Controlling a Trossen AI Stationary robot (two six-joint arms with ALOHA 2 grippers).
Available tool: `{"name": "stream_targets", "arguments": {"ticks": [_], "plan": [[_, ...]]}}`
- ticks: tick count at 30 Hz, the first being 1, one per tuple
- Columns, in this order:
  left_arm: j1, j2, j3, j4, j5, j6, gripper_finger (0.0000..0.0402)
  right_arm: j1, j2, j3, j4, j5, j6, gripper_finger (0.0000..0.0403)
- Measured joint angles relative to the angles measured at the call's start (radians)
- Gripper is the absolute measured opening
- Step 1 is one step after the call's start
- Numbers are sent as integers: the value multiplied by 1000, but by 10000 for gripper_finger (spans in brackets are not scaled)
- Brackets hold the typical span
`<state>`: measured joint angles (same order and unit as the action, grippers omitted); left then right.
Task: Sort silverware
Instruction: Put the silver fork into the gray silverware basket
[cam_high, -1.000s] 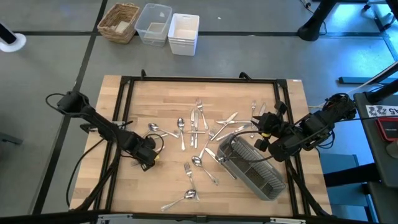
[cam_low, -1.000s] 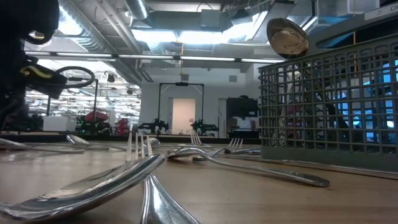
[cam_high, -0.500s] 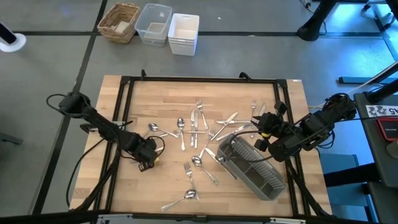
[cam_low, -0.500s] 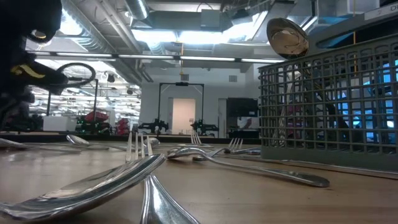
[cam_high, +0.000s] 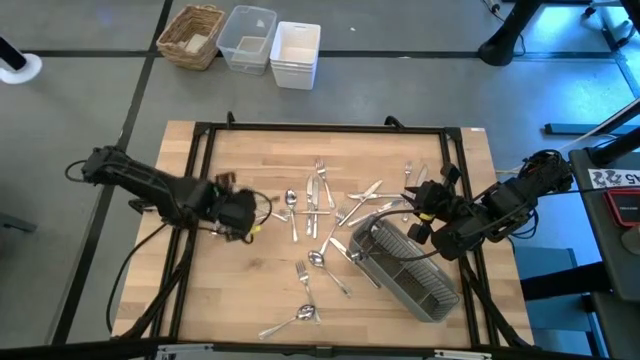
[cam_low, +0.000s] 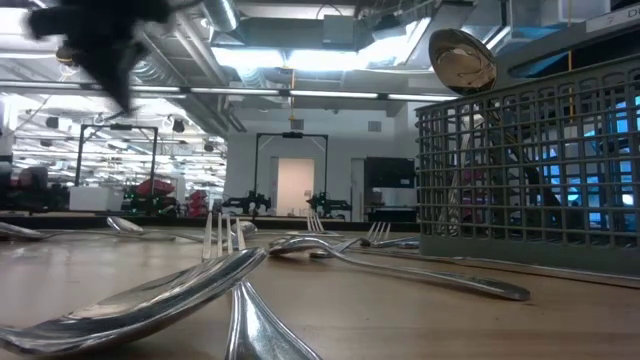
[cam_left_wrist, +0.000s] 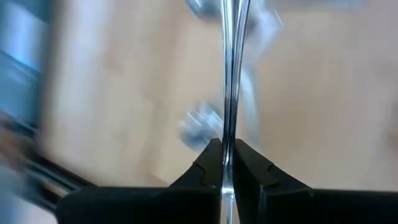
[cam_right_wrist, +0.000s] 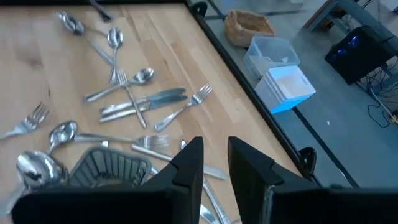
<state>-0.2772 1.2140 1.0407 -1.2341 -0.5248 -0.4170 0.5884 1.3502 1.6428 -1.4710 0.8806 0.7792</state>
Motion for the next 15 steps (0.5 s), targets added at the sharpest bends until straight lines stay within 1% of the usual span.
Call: {"name": "stream_targets", "arguments": {"ticks": [3,5,6,9,12,15], "plan": [[51,2,89,125,-149,237,8,0,0,0,36,8,2,76],[74,8,122,279,-203,442,8,0,0,0,54,8,26,76],[82,15,132,370,-212,558,8,0,0,0,59,9,44,76],[90,44,141,669,-220,968,8,0,-2,0,60,8,125,76],[90,96,141,917,-223,1356,8,0,-14,0,59,5,219,76],[90,160,141,1105,-223,1654,8,0,-30,0,58,-7,270,76]]}}
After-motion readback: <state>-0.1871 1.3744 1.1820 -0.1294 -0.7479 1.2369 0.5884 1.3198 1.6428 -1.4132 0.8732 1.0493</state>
